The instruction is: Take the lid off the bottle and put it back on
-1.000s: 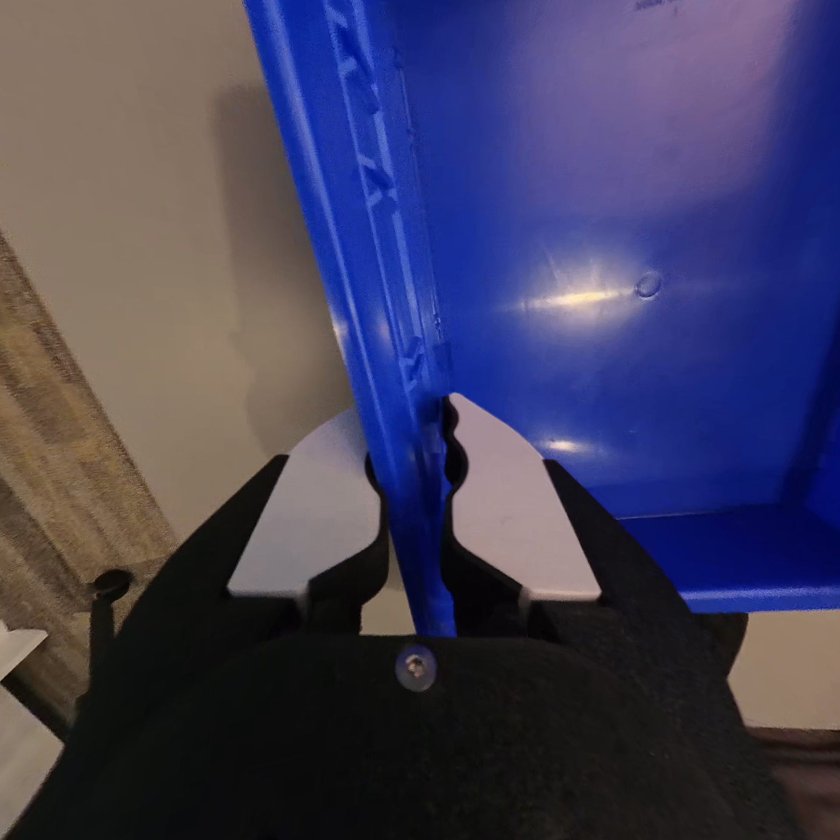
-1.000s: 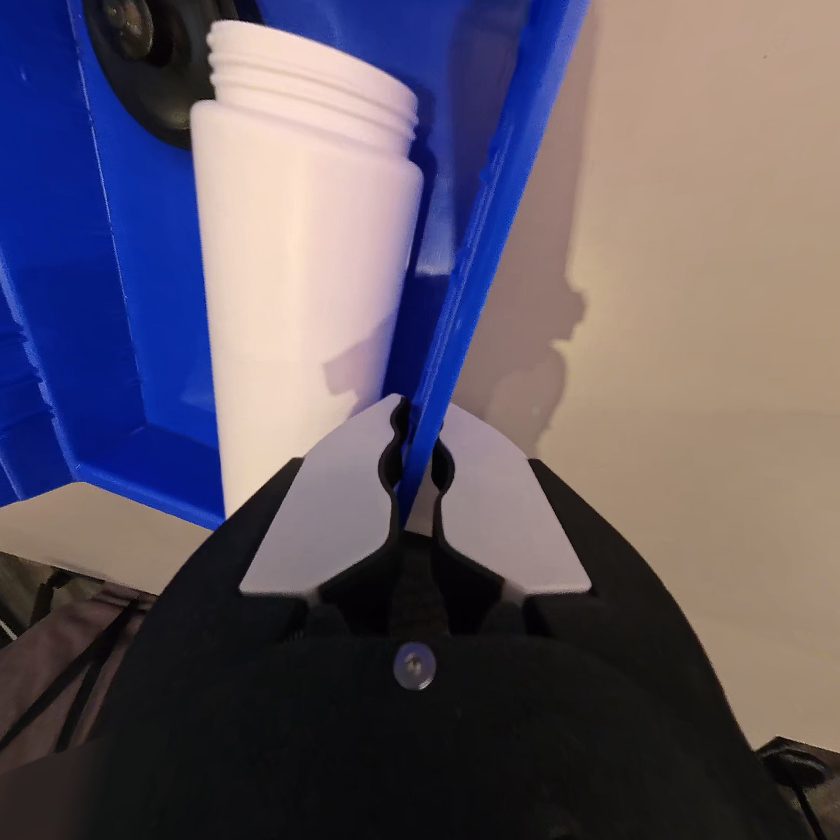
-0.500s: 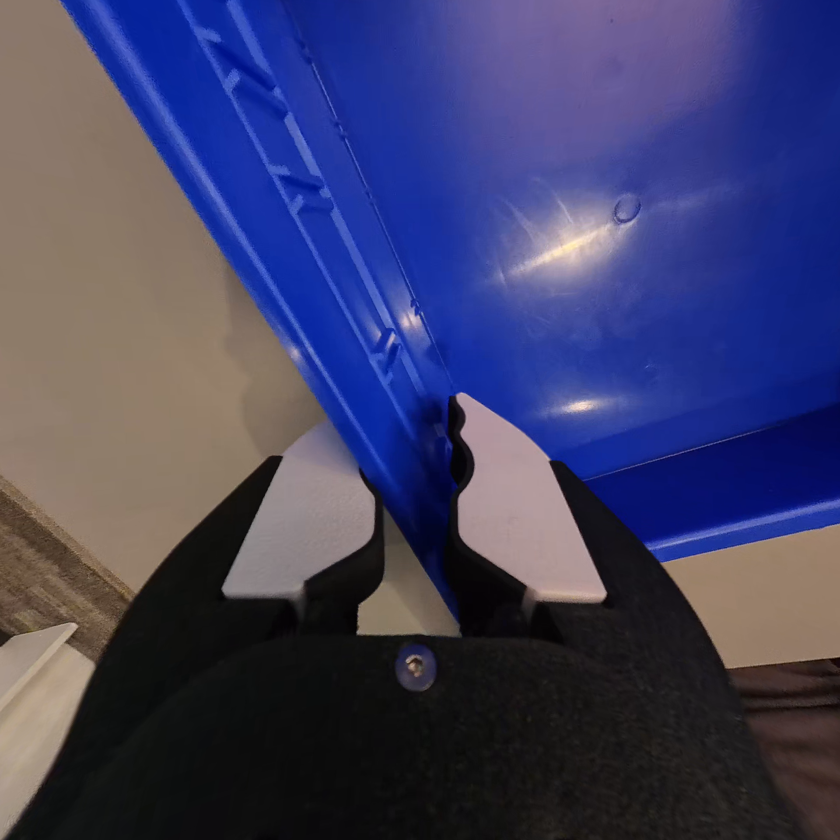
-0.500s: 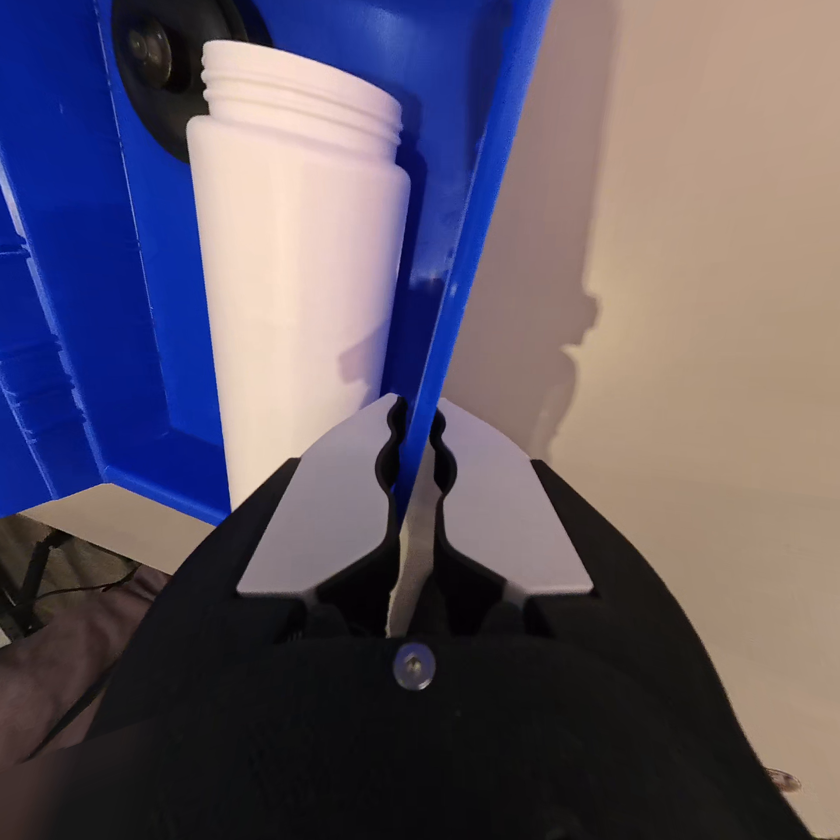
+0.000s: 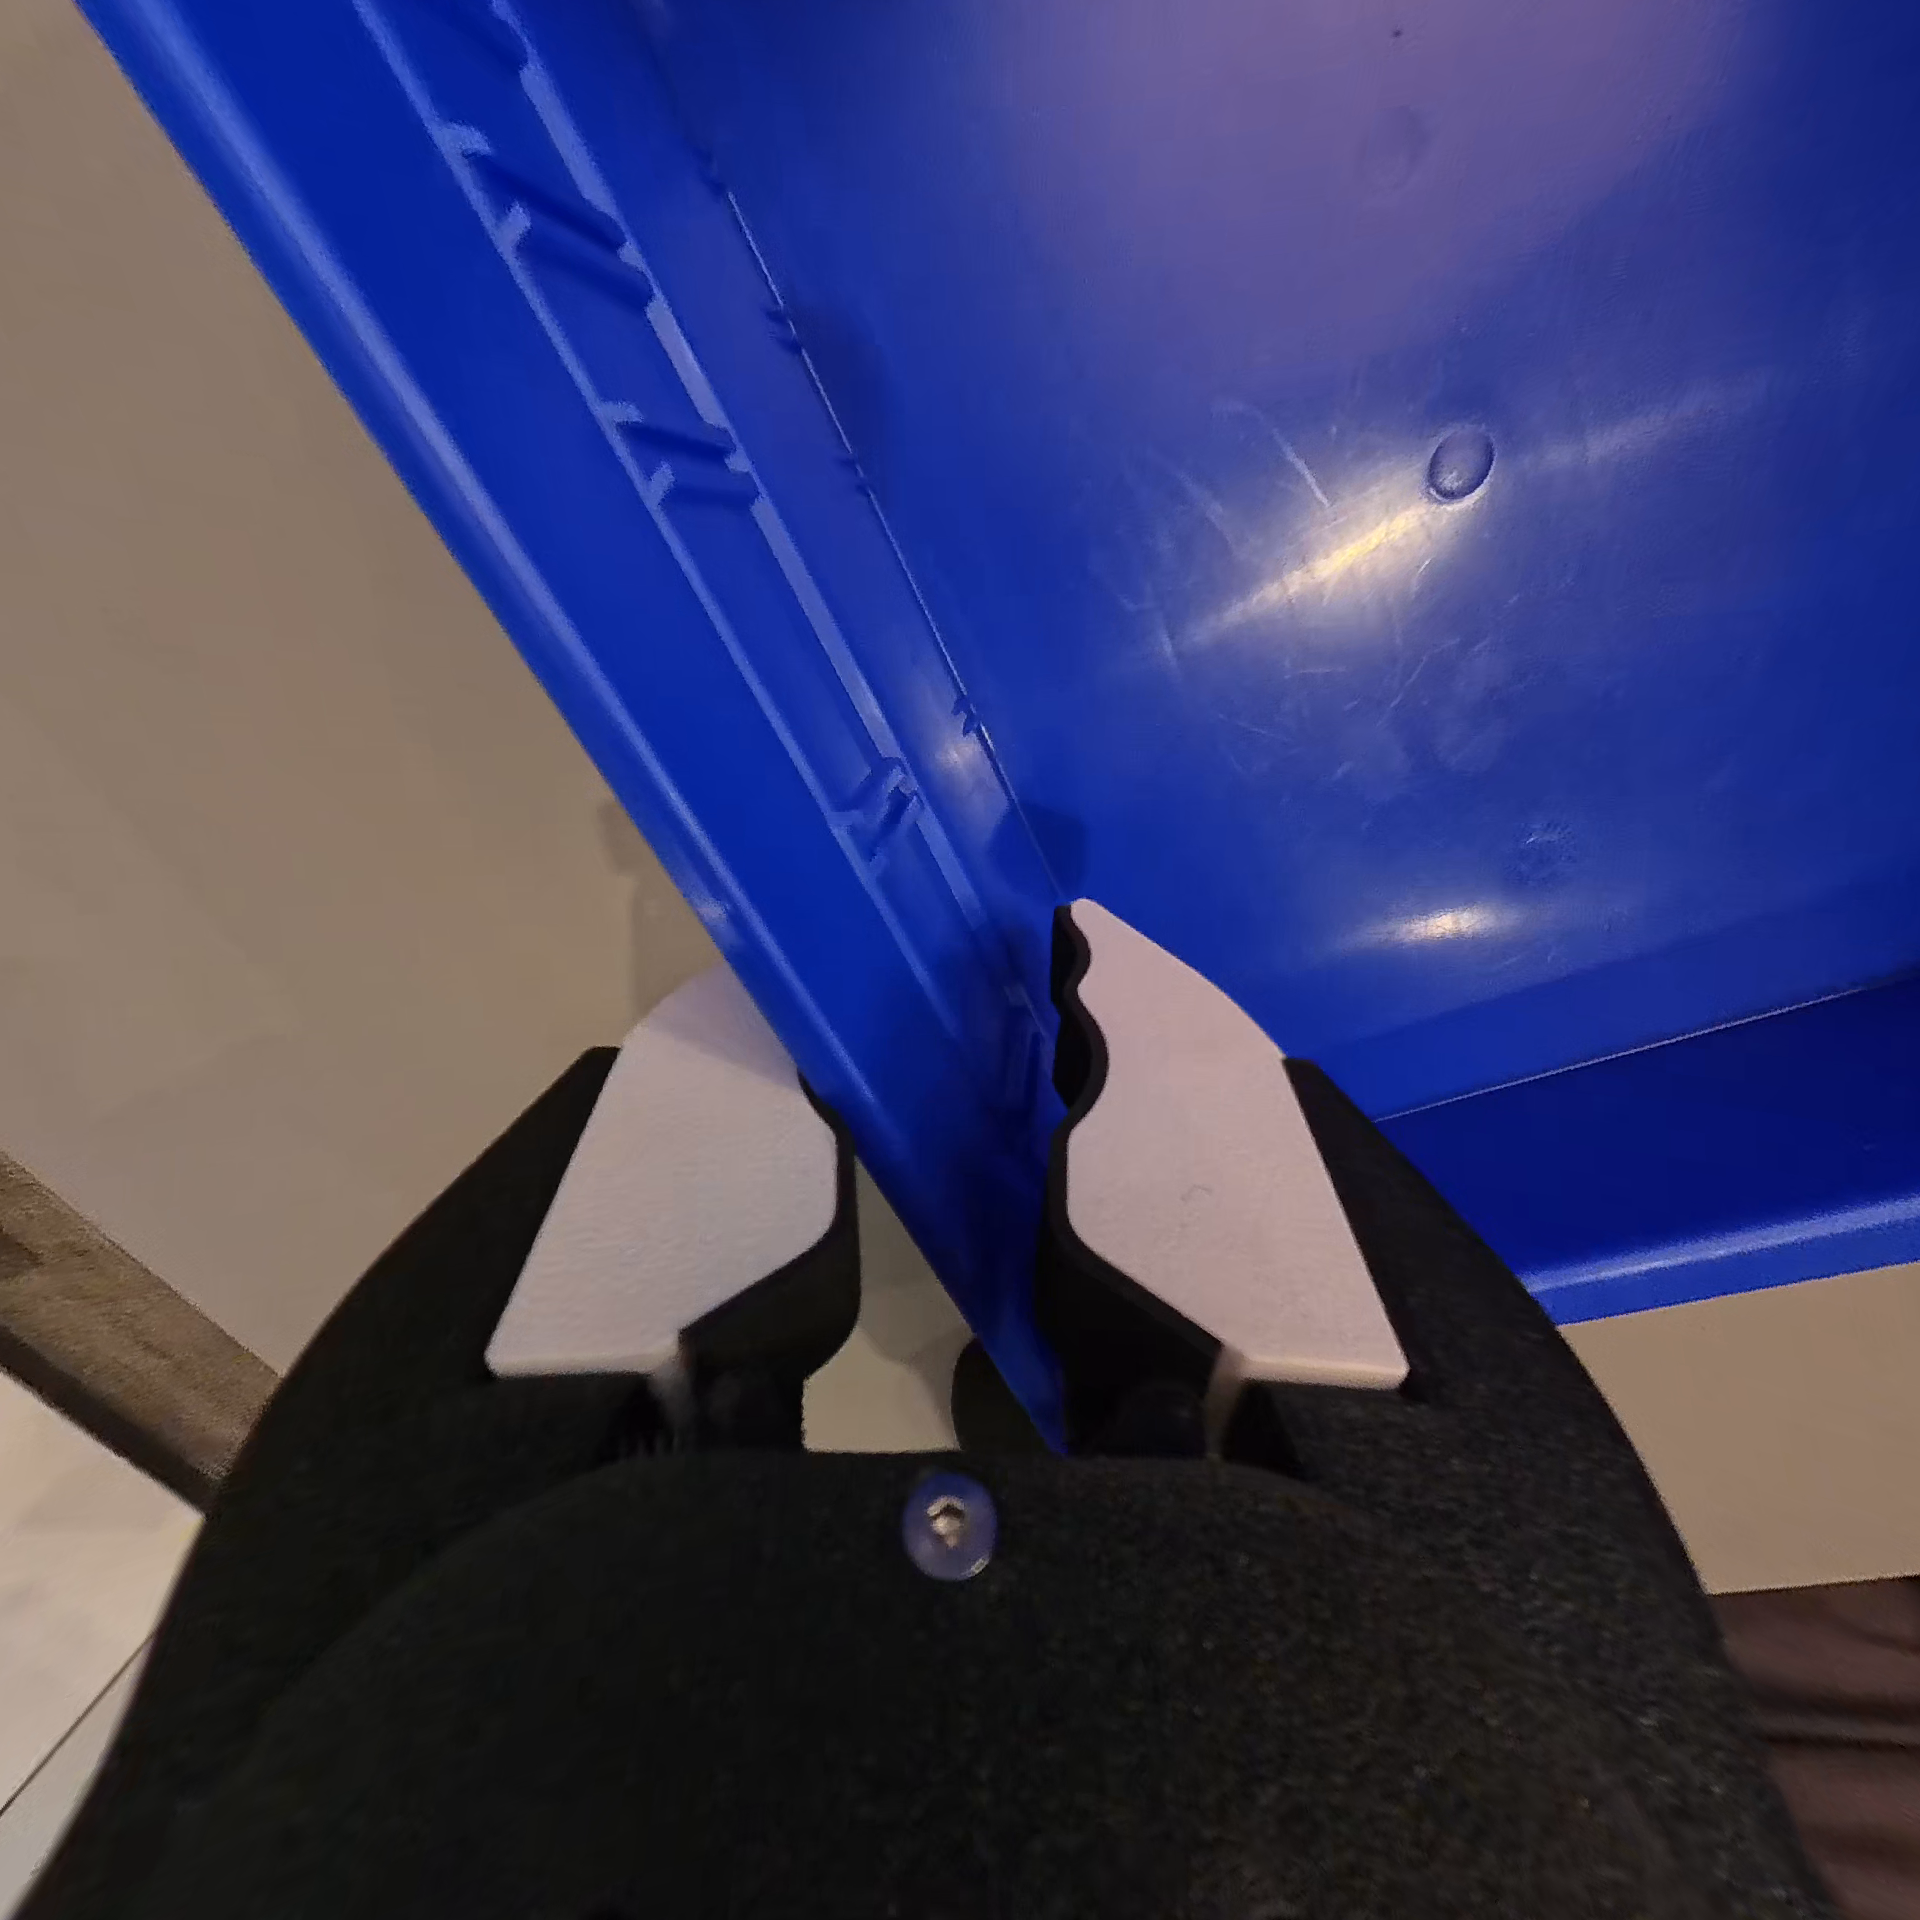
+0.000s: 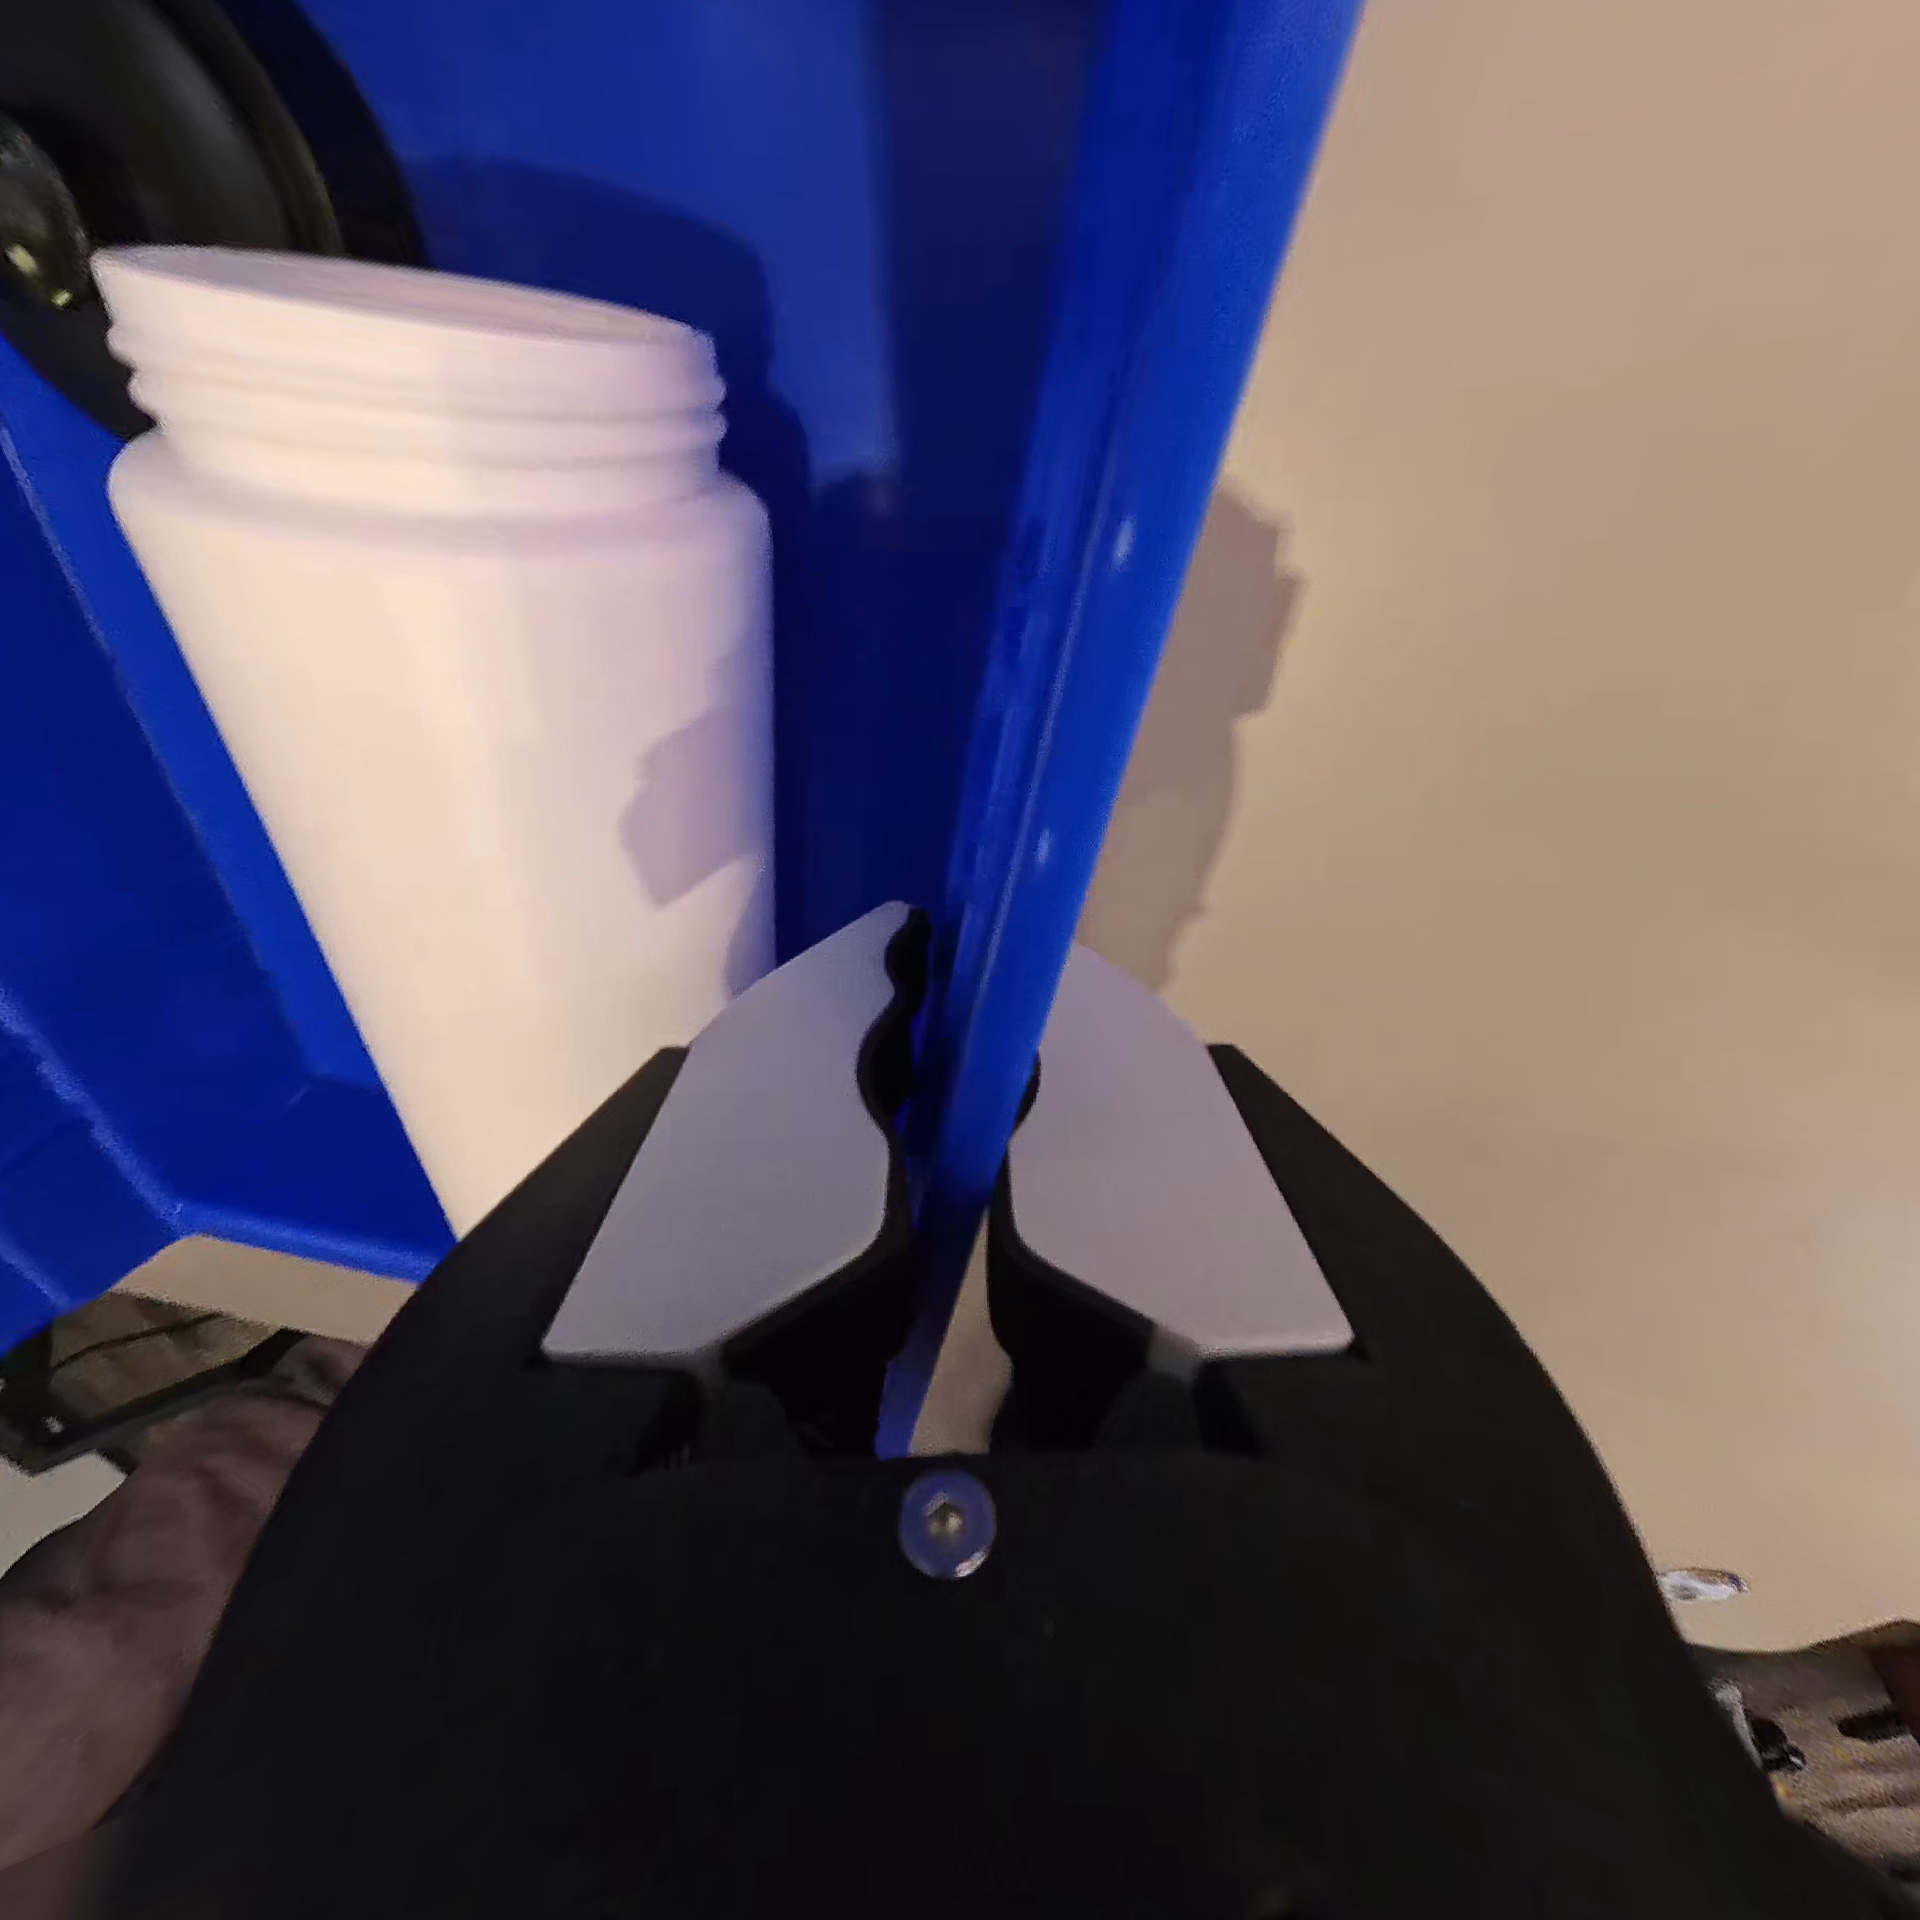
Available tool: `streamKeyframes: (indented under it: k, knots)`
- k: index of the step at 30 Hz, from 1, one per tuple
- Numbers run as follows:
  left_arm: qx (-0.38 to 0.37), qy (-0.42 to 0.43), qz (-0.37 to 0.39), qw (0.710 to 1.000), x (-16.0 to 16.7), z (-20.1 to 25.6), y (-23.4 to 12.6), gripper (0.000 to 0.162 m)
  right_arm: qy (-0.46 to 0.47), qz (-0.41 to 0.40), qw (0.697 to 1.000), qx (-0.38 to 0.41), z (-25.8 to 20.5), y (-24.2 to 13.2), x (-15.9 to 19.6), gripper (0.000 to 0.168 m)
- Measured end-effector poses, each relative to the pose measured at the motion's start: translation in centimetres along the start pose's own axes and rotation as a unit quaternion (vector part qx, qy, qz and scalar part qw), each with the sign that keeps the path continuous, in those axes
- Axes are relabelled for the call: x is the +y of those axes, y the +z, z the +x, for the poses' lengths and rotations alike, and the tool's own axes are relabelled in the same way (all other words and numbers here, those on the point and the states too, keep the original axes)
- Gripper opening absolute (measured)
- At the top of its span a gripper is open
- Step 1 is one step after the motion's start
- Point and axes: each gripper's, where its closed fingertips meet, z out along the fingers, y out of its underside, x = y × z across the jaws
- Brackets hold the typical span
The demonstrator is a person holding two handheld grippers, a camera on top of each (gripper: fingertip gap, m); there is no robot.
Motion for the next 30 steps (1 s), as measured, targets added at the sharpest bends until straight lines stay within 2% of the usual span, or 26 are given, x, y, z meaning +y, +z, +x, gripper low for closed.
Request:
streamKeyframes:
  k: [7, 13, 16, 20, 24, 30]
  knots:
    - [0.024, 0.034, 0.008, 0.999, -0.7, 3.0, -0.3, 0.039, -0.007, -0.010, 1.000, 0.018, 0.1, 1.1, -0.4, 0.017]
    - [0.025, 0.045, 0.010, 0.999, -0.9, 3.5, -0.4, 0.041, -0.002, -0.039, 0.998, 0.058, 0.9, 1.1, -0.1, 0.019]
    - [0.037, 0.048, 0.013, 0.998, -0.9, 3.7, -0.4, 0.042, 0.014, -0.047, 0.999, 0.001, 0.3, 1.1, -0.1, 0.006]
    - [0.068, 0.061, 0.029, 0.995, -1.2, 3.9, -0.8, 0.044, -0.026, -0.054, 0.998, -0.025, 0.8, 1.1, 0.1, 0.006]
    - [0.076, 0.069, 0.067, 0.992, -1.4, 3.7, -2.7, 0.047, -0.033, -0.060, 0.998, -0.019, 1.5, 1.0, 0.4, 0.005]
    - [0.068, 0.059, 0.160, 0.983, -0.9, 1.8, -8.2, 0.049, -0.032, -0.049, 0.998, -0.011, 3.7, 0.1, 1.2, 0.005]
